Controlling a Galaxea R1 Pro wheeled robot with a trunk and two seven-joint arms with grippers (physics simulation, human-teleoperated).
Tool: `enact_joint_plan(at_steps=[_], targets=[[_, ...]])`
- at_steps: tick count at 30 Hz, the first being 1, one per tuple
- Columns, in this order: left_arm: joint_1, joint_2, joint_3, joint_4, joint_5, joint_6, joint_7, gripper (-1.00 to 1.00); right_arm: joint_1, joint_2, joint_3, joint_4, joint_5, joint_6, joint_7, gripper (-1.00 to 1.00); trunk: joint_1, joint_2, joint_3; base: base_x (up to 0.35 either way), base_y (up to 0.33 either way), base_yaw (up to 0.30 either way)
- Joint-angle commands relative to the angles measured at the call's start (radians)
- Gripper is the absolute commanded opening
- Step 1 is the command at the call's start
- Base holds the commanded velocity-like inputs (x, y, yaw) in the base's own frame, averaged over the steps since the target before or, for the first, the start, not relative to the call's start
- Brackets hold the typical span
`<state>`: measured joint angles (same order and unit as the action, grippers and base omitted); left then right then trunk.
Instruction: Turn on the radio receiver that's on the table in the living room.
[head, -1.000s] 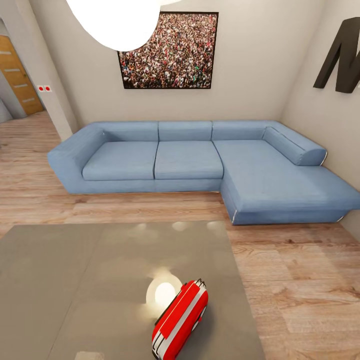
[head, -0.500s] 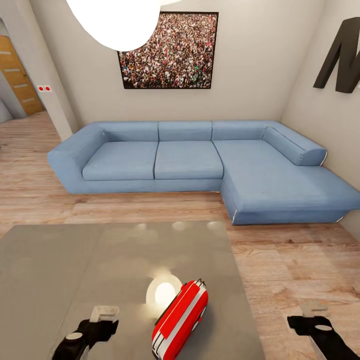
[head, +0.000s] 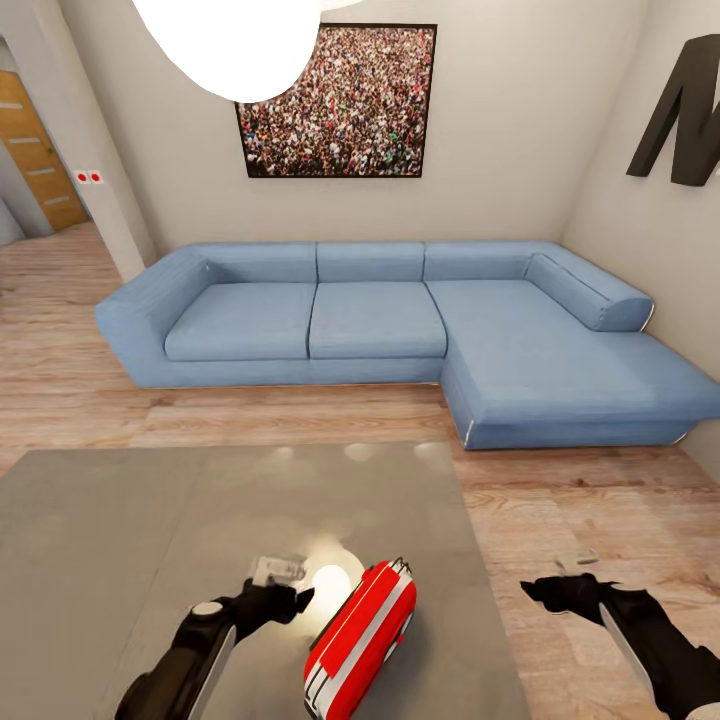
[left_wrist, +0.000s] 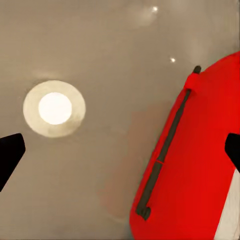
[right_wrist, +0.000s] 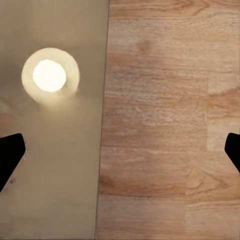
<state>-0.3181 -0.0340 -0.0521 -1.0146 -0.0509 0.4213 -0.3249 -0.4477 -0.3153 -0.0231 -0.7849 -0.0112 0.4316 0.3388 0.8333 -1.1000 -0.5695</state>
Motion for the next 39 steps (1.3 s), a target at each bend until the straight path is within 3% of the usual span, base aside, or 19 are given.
enact_joint_plan(at_steps=[1, 3, 5, 10, 15, 18, 20, 25, 39], targets=[[0.000, -0.006, -0.012, 0.001, -0.017, 0.000, 0.000, 1.00, 0.000, 0.001, 0.000, -0.008, 0.000, 0.006, 0.004, 1.00, 0.000, 0.000, 0.000, 0.000, 0.000, 0.000], [-0.001, -0.028, -0.047, 0.004, -0.074, 0.002, 0.001, 1.00, 0.000, 0.007, 0.000, -0.027, 0.000, 0.020, 0.010, 1.00, 0.000, 0.000, 0.000, 0.000, 0.000, 0.000], [-0.001, -0.049, -0.060, 0.006, -0.104, 0.004, 0.005, 1.00, 0.000, 0.008, -0.001, -0.035, 0.000, 0.026, 0.011, 1.00, 0.000, 0.000, 0.000, 0.000, 0.000, 0.000], [-0.001, -0.088, -0.073, 0.009, -0.143, 0.017, 0.051, 1.00, 0.000, 0.011, -0.001, -0.056, -0.001, 0.031, 0.014, 1.00, 0.000, 0.000, 0.000, 0.000, 0.000, 0.000], [-0.001, -0.097, -0.075, 0.010, -0.150, 0.026, 0.076, 1.00, 0.000, 0.012, -0.001, -0.061, 0.000, 0.030, 0.014, 1.00, 0.000, 0.000, 0.000, 0.000, 0.000, 0.000], [-0.001, -0.114, -0.092, 0.012, -0.147, 0.030, 0.072, 1.00, 0.017, -0.005, -0.017, -0.044, 0.018, 0.013, 0.019, 1.00, 0.000, 0.000, 0.000, 0.000, 0.000, 0.000], [-0.001, -0.115, -0.103, 0.012, -0.147, 0.030, 0.072, 1.00, 0.028, -0.016, -0.017, -0.033, 0.031, 0.001, 0.019, 1.00, 0.000, 0.000, 0.000, 0.000, 0.000, 0.000], [-0.001, -0.110, -0.091, -0.007, -0.147, 0.033, 0.066, 1.00, 0.055, -0.019, -0.016, -0.005, 0.058, -0.009, 0.018, 1.00, 0.000, 0.000, 0.000, 0.000, 0.000, 0.000], [-0.001, -0.109, -0.085, -0.069, -0.146, 0.045, 0.062, 1.00, 0.081, -0.022, -0.013, 0.074, 0.062, -0.016, 0.024, 1.00, 0.000, 0.000, 0.000, 0.000, 0.000, 0.000]])
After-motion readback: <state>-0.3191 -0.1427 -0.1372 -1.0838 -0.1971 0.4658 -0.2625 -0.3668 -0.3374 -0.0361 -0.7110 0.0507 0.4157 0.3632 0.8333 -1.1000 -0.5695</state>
